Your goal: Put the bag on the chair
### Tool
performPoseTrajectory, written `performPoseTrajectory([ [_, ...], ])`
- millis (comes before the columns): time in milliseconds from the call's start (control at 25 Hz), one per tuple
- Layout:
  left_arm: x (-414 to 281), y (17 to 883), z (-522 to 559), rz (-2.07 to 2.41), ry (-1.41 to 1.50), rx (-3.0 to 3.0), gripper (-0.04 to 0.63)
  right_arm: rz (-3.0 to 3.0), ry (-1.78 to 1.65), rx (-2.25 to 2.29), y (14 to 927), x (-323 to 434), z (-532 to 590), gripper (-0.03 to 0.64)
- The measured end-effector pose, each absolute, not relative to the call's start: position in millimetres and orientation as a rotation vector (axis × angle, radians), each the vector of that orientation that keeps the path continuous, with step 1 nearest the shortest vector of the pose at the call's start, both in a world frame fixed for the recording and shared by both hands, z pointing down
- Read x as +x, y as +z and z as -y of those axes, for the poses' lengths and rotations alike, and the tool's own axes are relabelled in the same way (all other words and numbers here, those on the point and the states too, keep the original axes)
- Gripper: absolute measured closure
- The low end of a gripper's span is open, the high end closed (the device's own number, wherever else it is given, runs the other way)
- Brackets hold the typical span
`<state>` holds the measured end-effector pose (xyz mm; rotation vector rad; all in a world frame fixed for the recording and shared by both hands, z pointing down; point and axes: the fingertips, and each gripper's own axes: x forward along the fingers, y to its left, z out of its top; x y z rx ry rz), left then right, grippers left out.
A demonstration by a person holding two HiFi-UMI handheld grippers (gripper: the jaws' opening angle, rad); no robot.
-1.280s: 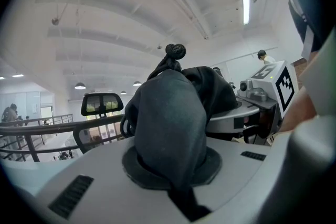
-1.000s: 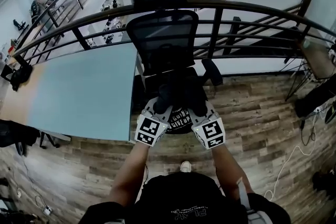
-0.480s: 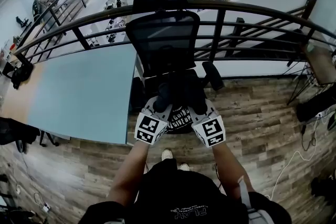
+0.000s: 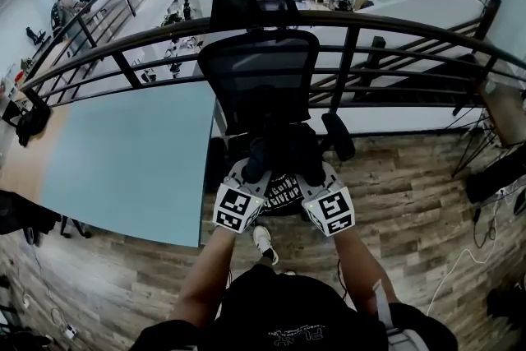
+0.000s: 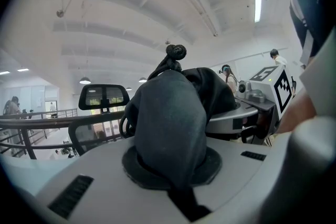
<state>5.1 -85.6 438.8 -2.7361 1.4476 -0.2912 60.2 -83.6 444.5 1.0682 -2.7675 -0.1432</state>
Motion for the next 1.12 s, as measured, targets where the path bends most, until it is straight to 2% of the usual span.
performPoseTrajectory([
  [1120,-62,462,266,-1.407,-0.330,-2.815,0.568,2.714,-0.090,1.012,467,-12,259,0.589],
])
